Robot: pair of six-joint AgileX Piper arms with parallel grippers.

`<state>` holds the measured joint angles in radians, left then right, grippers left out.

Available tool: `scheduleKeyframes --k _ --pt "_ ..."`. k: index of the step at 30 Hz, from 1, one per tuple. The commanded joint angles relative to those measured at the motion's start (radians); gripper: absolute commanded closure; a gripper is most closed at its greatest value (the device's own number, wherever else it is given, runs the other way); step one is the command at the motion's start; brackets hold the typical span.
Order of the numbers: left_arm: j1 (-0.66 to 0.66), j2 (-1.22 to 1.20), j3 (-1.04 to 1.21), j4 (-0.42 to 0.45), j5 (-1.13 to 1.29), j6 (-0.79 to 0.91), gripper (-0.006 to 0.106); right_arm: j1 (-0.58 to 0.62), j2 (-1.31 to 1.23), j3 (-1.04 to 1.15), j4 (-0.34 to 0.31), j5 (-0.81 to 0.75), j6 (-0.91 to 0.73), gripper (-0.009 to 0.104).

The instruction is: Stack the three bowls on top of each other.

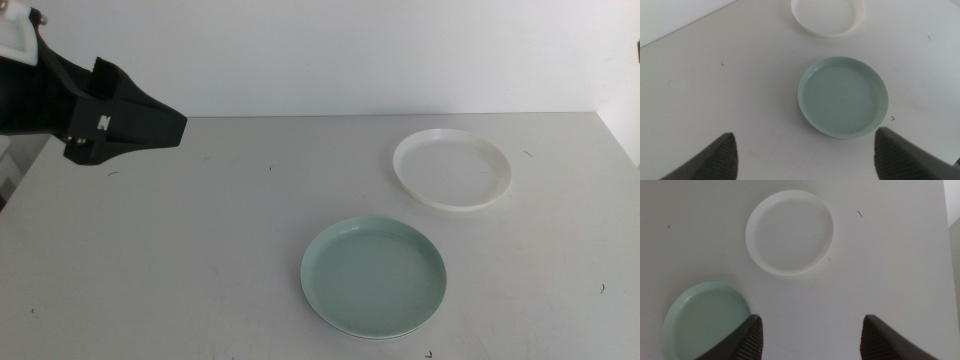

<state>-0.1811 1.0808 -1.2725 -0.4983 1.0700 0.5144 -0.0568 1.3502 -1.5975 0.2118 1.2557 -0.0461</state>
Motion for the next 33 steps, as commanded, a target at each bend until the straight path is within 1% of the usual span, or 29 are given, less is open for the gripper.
scheduleKeyframes --k 1,4,12,14,17,19,22,27,30,33 --pt "0.002 -0.016 -0.029 -0.036 -0.041 -0.005 -0.005 0.002 0.062 -0.11 0.013 0.034 0.001 0.046" --pt "0.002 -0.016 -0.029 -0.036 -0.041 -0.005 -0.005 0.002 0.14 -0.19 0.017 0.034 0.014 0.046" --pt "0.002 -0.016 -0.029 -0.036 -0.041 -0.005 -0.005 0.002 0.339 -0.313 0.027 0.021 0.019 0.046" --pt "0.002 -0.016 -0.029 -0.036 -0.041 -0.005 -0.005 0.002 0.396 -0.34 0.046 0.028 0.038 0.046" --pt "0.002 -0.016 -0.029 -0.036 -0.041 -0.005 -0.005 0.002 0.472 -0.38 0.096 0.031 0.059 0.046" --pt "0.002 -0.016 -0.029 -0.036 -0.041 -0.005 -0.005 0.002 0.524 -0.413 0.116 0.032 0.059 0.046" --pt "0.002 -0.016 -0.029 -0.036 -0.041 -0.005 -0.005 0.002 0.592 -0.473 0.106 0.032 0.059 0.046" --pt "0.002 -0.016 -0.029 -0.036 -0.041 -0.005 -0.005 0.002 0.694 -0.561 0.051 0.033 0.076 0.044" --pt "0.002 -0.016 -0.029 -0.036 -0.041 -0.005 -0.005 0.003 0.751 -0.604 0.013 0.036 0.085 0.04" --pt "0.002 -0.016 -0.029 -0.036 -0.041 -0.005 -0.005 0.003 0.797 -0.633 0.004 0.03 0.085 0.03"
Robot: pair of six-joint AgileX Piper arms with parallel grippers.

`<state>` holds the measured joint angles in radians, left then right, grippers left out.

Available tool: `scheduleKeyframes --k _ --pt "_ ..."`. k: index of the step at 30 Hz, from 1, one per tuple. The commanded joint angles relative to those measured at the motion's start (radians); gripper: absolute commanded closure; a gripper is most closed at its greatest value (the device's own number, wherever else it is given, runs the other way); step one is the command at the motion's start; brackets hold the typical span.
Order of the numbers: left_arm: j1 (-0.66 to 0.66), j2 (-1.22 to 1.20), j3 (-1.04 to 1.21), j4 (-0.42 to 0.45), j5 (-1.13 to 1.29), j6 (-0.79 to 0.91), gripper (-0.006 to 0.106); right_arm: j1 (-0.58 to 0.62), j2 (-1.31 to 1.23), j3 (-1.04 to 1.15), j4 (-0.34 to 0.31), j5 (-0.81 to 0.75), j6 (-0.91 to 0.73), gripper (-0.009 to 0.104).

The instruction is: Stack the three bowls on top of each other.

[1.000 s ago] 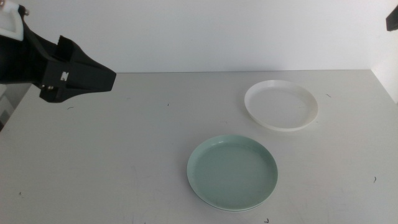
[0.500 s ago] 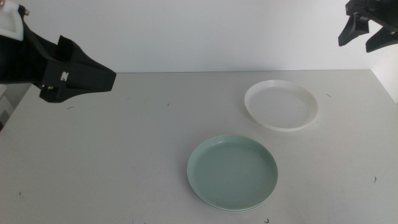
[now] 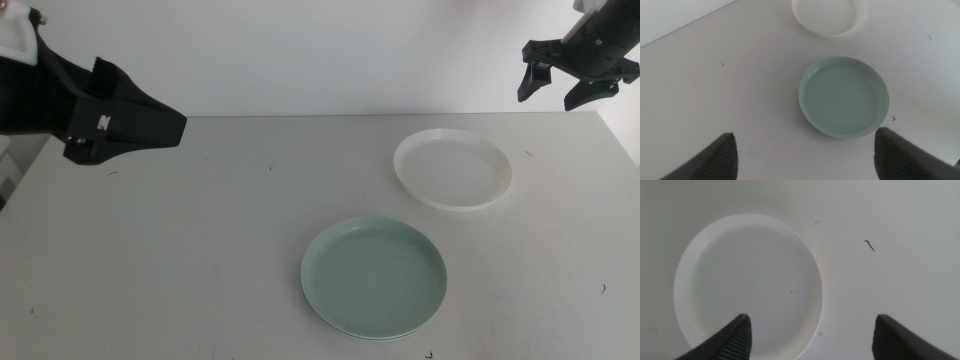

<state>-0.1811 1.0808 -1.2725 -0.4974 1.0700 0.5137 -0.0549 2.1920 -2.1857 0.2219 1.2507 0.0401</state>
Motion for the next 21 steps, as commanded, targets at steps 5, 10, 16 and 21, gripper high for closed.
scheduleKeyframes --k 5,10,16,21 --pt "0.002 -0.016 -0.029 -0.037 -0.041 -0.005 -0.005 0.006 0.03 -0.066 0.005 0.024 -0.001 0.014" --pt "0.002 -0.016 -0.029 -0.037 -0.041 -0.005 -0.005 0.022 0.091 -0.066 0.0 0.024 -0.001 0.012" --pt "0.002 -0.016 -0.029 -0.037 -0.041 -0.005 -0.005 0.033 0.151 -0.066 0.0 -0.004 -0.001 0.018" --pt "0.002 -0.016 -0.029 -0.037 -0.041 -0.005 -0.005 0.033 0.181 -0.066 -0.007 -0.02 -0.001 0.025"
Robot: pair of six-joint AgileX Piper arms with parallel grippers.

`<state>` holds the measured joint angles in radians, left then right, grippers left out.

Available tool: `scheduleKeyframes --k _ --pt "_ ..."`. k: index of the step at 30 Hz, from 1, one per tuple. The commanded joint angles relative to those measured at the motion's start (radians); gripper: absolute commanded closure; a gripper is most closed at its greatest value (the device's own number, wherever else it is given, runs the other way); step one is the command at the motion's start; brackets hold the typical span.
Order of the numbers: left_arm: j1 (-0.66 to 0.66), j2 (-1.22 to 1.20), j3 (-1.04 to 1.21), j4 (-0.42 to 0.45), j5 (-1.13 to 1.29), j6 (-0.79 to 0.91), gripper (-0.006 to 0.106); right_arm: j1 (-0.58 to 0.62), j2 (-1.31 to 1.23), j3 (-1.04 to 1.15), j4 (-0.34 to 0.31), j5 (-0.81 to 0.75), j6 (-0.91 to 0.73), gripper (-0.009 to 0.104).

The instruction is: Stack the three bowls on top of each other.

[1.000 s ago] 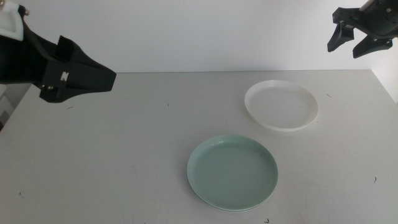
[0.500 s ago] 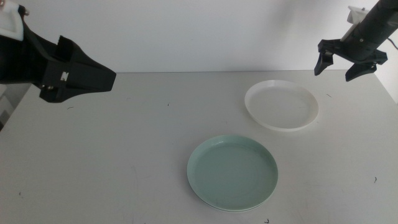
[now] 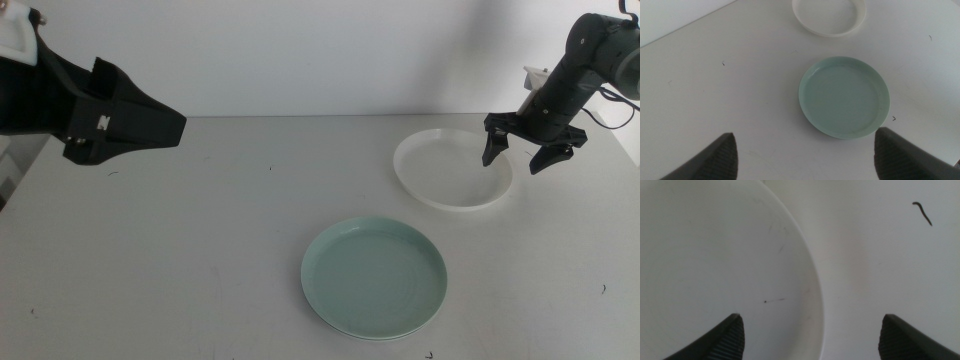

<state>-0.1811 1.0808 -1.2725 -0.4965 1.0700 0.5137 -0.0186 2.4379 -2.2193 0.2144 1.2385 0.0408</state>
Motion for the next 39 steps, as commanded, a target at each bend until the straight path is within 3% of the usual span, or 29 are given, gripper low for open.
scheduleKeyframes --k 1,11,22,34,39 --pt "0.002 -0.016 -0.029 -0.038 -0.04 -0.005 -0.005 -0.003 -0.061 -0.033 0.001 -0.007 -0.002 0.027" --pt "0.002 -0.016 -0.029 -0.038 -0.04 -0.005 -0.005 -0.003 -0.025 -0.033 0.004 -0.004 -0.002 0.046" --pt "0.002 -0.016 -0.029 -0.038 -0.04 -0.005 -0.005 -0.005 -0.025 -0.033 0.0 -0.006 0.013 0.096" --pt "0.002 -0.016 -0.029 -0.038 -0.04 -0.005 -0.005 -0.006 -0.159 0.005 0.015 0.005 0.024 0.096" --pt "0.002 -0.016 -0.029 -0.038 -0.04 -0.005 -0.005 -0.006 -0.312 0.159 0.024 -0.083 0.023 0.096"
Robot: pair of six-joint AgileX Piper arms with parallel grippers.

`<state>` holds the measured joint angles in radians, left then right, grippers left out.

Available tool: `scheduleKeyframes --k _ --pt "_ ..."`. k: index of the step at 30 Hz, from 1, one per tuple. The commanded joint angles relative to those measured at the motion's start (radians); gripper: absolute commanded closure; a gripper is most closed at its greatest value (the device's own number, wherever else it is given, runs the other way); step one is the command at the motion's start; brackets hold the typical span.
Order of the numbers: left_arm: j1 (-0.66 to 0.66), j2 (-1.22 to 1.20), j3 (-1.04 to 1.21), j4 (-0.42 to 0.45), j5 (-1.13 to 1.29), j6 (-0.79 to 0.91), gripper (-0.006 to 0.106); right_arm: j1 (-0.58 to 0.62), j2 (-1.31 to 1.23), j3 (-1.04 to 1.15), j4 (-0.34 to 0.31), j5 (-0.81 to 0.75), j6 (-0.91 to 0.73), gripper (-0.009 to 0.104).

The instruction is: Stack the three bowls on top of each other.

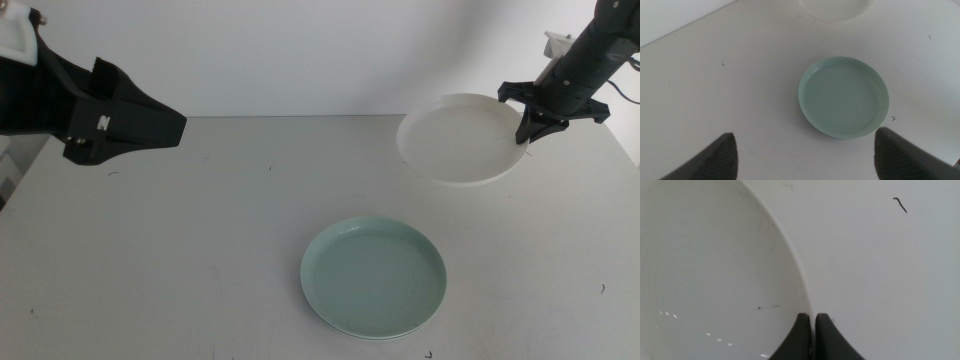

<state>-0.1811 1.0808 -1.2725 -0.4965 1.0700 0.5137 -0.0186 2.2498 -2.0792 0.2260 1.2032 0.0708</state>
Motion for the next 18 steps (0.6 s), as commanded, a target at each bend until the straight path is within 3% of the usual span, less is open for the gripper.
scheduleKeyframes --k 1,9,18 --pt "0.002 -0.016 -0.029 -0.038 -0.04 -0.005 -0.005 -0.006 -0.15 0.061 0.015 -0.063 -0.01 0.096" --pt "0.002 -0.016 -0.029 -0.038 -0.04 -0.005 -0.005 -0.006 -0.388 0.347 0.136 -0.151 -0.094 0.096" --pt "0.002 -0.016 -0.029 -0.038 -0.04 -0.005 -0.005 0.078 -0.586 0.636 0.135 -0.283 -0.118 0.096"
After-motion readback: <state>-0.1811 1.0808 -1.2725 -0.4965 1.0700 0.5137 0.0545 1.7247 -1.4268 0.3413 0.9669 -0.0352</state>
